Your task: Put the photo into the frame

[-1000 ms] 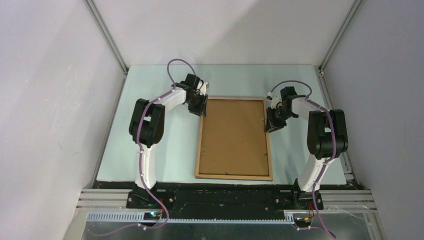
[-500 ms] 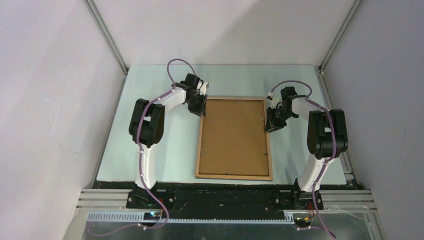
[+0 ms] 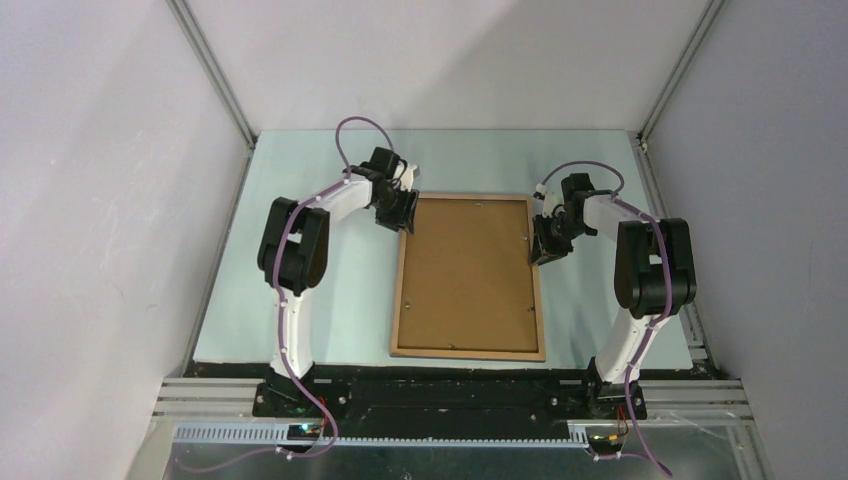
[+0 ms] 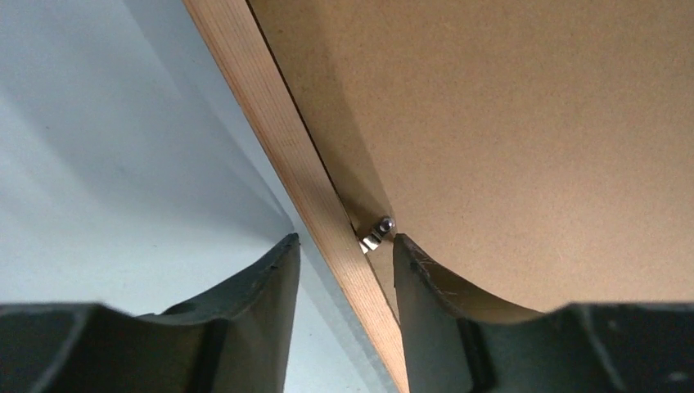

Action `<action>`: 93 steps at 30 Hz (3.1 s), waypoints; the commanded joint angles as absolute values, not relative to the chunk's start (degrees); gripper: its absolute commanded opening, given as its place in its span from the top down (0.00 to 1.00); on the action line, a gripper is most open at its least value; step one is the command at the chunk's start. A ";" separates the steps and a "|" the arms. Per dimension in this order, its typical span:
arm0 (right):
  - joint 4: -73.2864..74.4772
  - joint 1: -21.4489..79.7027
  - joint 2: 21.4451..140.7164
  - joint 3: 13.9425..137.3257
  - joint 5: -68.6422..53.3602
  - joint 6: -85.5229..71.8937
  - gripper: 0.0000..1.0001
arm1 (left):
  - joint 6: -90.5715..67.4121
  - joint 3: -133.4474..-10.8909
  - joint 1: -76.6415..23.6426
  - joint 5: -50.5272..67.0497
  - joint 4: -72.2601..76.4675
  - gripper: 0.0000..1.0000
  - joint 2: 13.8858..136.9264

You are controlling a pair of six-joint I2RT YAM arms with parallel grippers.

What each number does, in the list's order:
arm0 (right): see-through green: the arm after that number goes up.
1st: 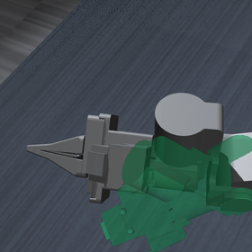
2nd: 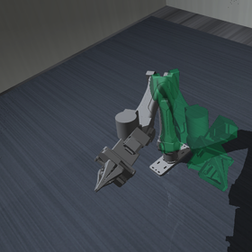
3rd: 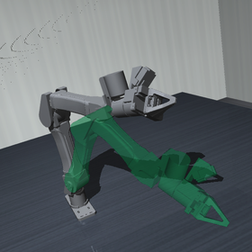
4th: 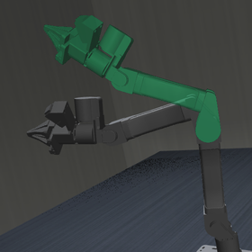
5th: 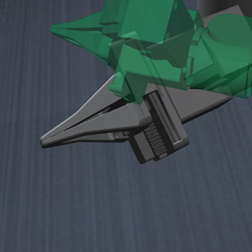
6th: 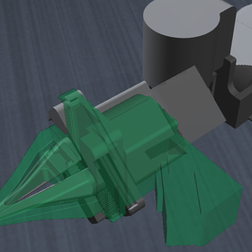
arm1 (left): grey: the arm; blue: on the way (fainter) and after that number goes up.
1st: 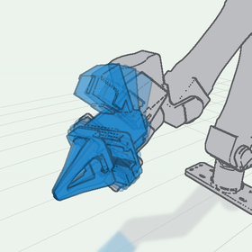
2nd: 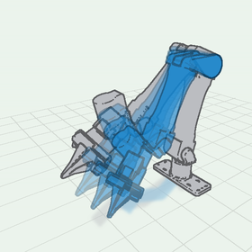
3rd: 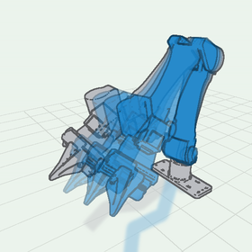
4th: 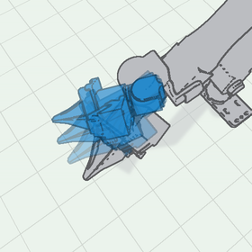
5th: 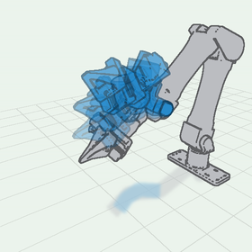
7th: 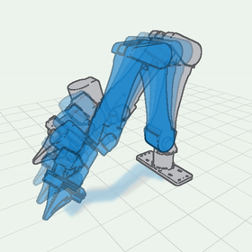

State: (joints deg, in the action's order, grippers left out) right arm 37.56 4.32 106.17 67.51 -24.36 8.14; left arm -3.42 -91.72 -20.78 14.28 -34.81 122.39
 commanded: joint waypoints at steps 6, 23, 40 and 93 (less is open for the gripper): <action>37.56 4.89 107.24 67.41 -26.65 9.73 1.00 | 1.59 -84.97 -21.03 18.07 -35.87 0.44 112.69; 35.76 5.84 107.03 67.41 -26.30 10.45 1.00 | 4.35 -63.86 -23.63 25.69 -36.94 0.41 98.72; 33.73 8.42 106.95 67.41 -19.99 9.75 1.00 | 5.37 -58.09 -28.81 22.73 -37.46 0.39 95.16; 20.62 -5.18 106.96 65.31 -35.82 -17.12 1.00 | 4.96 -68.61 -32.76 21.34 -38.26 0.37 104.85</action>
